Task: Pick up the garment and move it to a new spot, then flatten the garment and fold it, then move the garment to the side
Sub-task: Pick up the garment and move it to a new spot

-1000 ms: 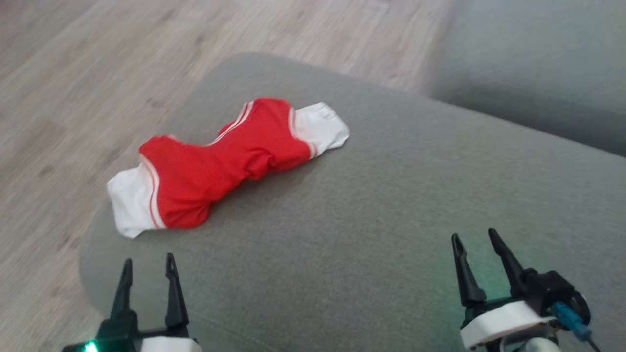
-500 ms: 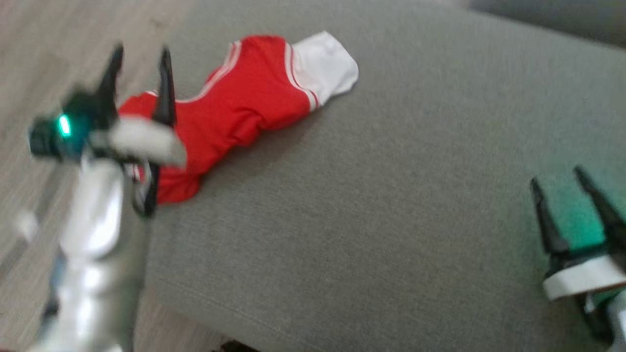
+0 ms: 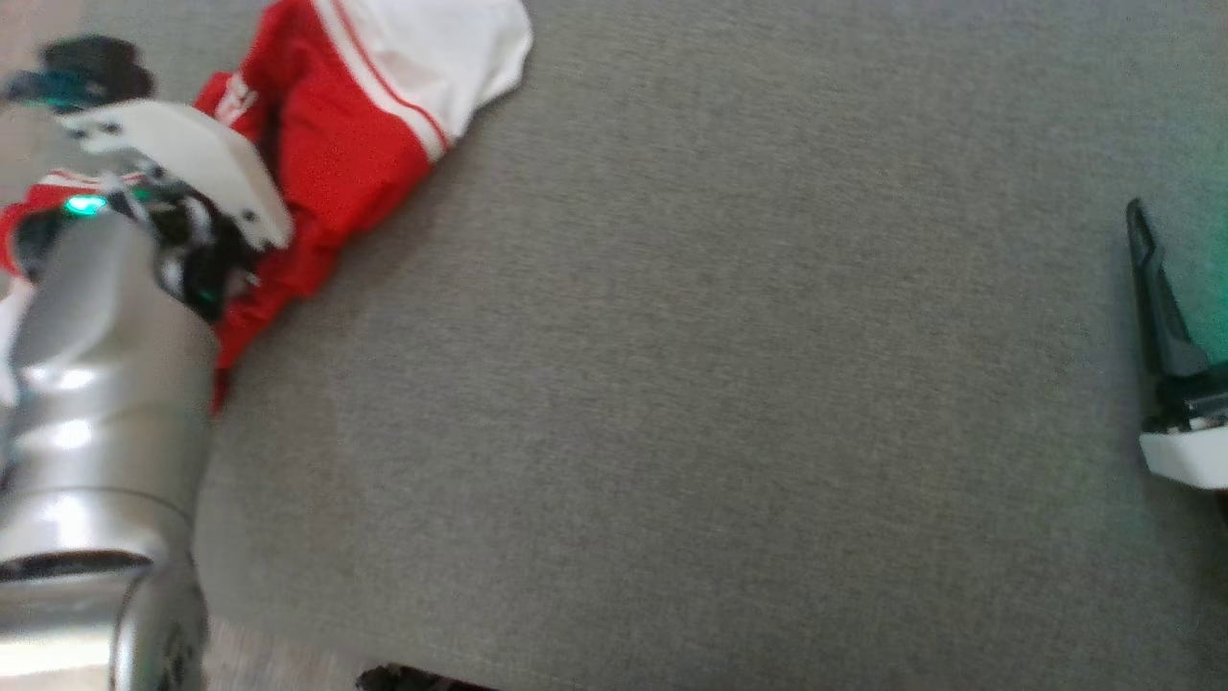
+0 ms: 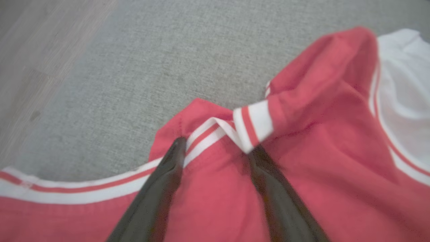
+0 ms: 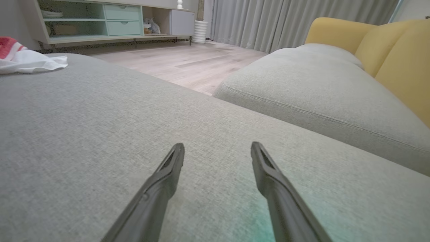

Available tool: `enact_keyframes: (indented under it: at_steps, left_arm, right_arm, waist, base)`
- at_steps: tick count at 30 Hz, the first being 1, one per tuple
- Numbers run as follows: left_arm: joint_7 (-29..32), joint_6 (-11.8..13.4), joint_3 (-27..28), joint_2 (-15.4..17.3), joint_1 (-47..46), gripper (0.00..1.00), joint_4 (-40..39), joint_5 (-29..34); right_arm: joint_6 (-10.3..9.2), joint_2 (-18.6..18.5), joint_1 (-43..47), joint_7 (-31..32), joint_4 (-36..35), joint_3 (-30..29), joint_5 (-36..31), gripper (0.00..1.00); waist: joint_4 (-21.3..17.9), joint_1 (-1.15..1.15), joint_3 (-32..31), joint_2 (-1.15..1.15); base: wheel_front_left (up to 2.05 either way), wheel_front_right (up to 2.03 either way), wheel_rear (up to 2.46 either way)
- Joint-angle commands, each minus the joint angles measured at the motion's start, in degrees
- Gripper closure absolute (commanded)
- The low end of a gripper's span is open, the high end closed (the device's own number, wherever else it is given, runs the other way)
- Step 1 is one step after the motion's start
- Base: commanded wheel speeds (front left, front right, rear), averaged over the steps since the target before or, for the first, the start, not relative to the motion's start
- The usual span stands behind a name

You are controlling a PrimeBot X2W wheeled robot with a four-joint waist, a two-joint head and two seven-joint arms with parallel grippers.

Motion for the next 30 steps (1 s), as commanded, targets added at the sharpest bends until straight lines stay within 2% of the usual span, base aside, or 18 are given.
enact_keyframes:
  at_steps: [1, 4, 9, 11, 15, 18, 25, 27, 30]
  left_arm:
    - [1.5, -0.2, 0.9, 2.9, 1.1, 1.0, 1.9, -1.3]
    - [-5.0, -0.4, -1.3, 5.6, 1.3, 1.0, 0.6, 0.1]
    - [-15.5, -0.4, -3.7, 8.3, 1.0, 1.0, -3.2, -1.7]
    - [-16.9, -0.4, -4.6, 9.1, 0.9, 1.0, -4.2, -2.0]
    - [-20.8, -0.4, -9.1, 12.7, 0.3, 1.0, -9.3, -3.1]
    - [-21.1, -0.4, -13.3, 15.1, -0.6, 1.0, -14.5, -4.1]
    - [-15.2, -0.4, -22.7, 20.8, -3.4, 1.0, -30.6, -6.0]
    - [-14.0, -0.4, -23.9, 21.2, -4.2, 1.0, -34.6, -6.7]
    - [-12.7, -0.4, -25.1, 20.3, -5.2, 1.0, -39.3, -7.9]
  right_arm:
    - [-0.04, -0.5, 2.4, 0.3, 1.4, 0.5, -0.1, 0.0]
    - [-0.04, 0.2, 1.9, 0.3, 2.0, 1.3, -0.3, 0.0]
    - [-0.04, 3.0, 0.3, 0.3, 3.5, 3.4, 0.0, 0.0]
    - [-0.04, 3.6, 0.1, 0.3, 4.0, 3.9, 0.0, 0.0]
    - [-0.04, 7.0, -0.3, 0.3, 5.3, 5.3, 0.2, 0.0]
    - [-0.04, 9.9, 0.0, 0.3, 5.5, 5.6, 0.2, 0.0]
    - [-0.04, 16.7, 1.4, 0.3, 5.4, 5.9, 0.5, 0.0]
    - [-0.04, 18.2, 1.6, 0.3, 5.3, 6.1, 0.5, 0.0]
    - [-0.04, 19.7, 1.6, 0.3, 4.6, 6.0, 0.8, 0.0]
  waist:
    - [-1.9, 0.01, 1.8, 0.0]
    - [-2.6, 0.01, 0.9, 0.0]
    - [-4.7, 0.01, -4.1, 0.0]
    - [-5.4, 0.01, -5.5, 0.0]
    - [-9.3, 0.01, -12.0, 0.0]
    - [-12.8, 0.01, -16.1, 0.0]
    - [-22.9, 0.01, -23.1, 0.0]
    - [-26.0, 0.01, -24.3, 0.0]
    - [-30.1, 0.01, -24.8, 0.0]
  base:
    - [0.0, 0.0, 0.0]
    - [0.0, 0.0, 0.0]
    - [0.0, 0.0, 0.0]
    - [0.0, 0.0, 0.0]
    - [0.0, 0.0, 0.0]
    - [0.0, 0.0, 0.0]
    - [0.0, 0.0, 0.0]
    - [0.0, 0.0, 0.0]
    - [0.0, 0.0, 0.0]
